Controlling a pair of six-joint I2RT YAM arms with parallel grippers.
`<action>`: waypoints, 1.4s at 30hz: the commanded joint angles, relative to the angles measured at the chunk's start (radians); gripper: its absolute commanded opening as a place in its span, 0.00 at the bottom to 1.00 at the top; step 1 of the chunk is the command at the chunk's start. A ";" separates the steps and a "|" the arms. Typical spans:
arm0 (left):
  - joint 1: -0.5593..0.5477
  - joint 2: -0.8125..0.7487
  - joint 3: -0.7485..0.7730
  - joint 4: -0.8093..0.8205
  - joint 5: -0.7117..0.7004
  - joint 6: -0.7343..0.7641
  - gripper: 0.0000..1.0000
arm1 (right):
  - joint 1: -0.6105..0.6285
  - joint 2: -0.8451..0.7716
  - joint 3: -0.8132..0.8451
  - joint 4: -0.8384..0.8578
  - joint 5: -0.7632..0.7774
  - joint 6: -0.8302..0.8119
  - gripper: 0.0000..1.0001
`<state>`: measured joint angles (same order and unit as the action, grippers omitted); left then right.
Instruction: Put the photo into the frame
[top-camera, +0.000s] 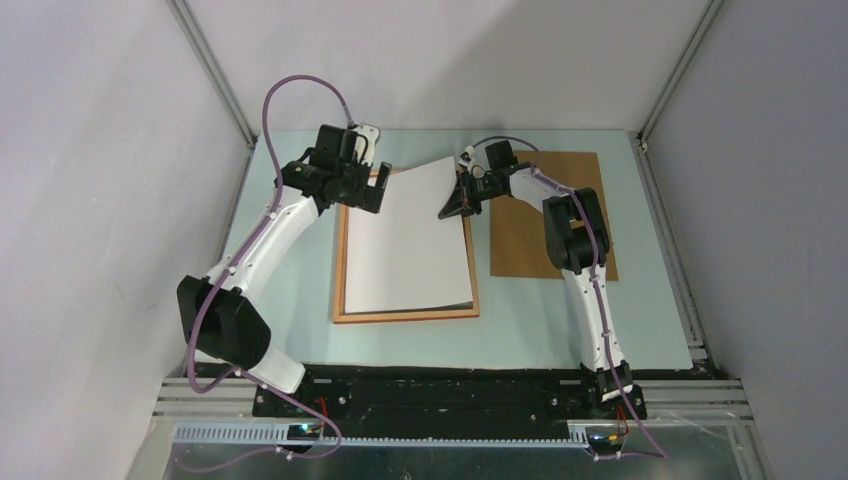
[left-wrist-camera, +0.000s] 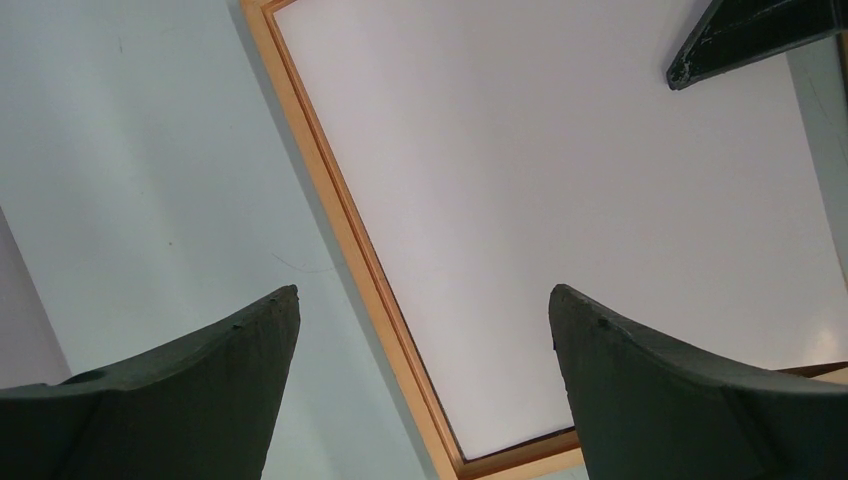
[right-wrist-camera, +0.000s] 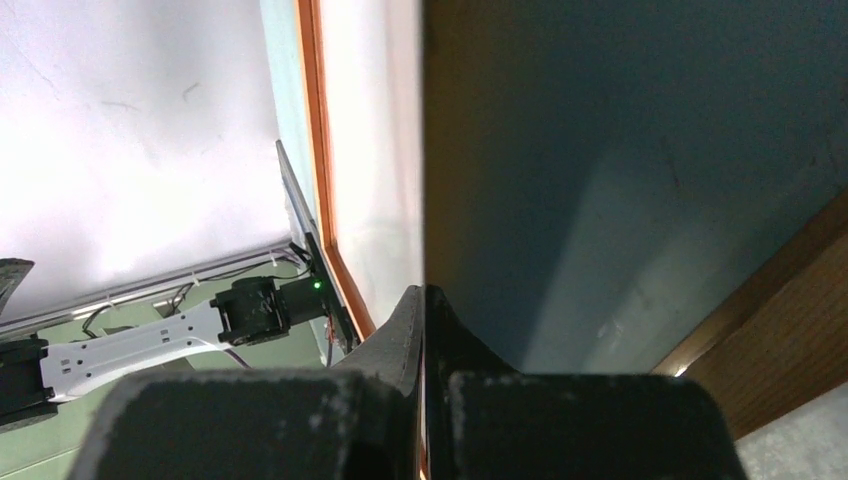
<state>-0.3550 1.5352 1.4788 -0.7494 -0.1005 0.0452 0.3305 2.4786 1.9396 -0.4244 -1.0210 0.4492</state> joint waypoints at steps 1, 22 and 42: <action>0.007 -0.025 0.009 0.017 0.013 0.006 0.99 | 0.008 -0.019 -0.039 0.071 0.019 0.032 0.00; 0.009 -0.017 0.003 0.017 0.030 0.002 0.99 | 0.009 -0.033 -0.067 0.101 0.039 0.029 0.00; 0.010 -0.014 -0.002 0.016 0.042 0.002 0.99 | 0.006 -0.016 -0.015 0.043 0.057 -0.016 0.05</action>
<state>-0.3519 1.5352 1.4788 -0.7494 -0.0738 0.0452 0.3355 2.4786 1.8900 -0.3767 -0.9749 0.4503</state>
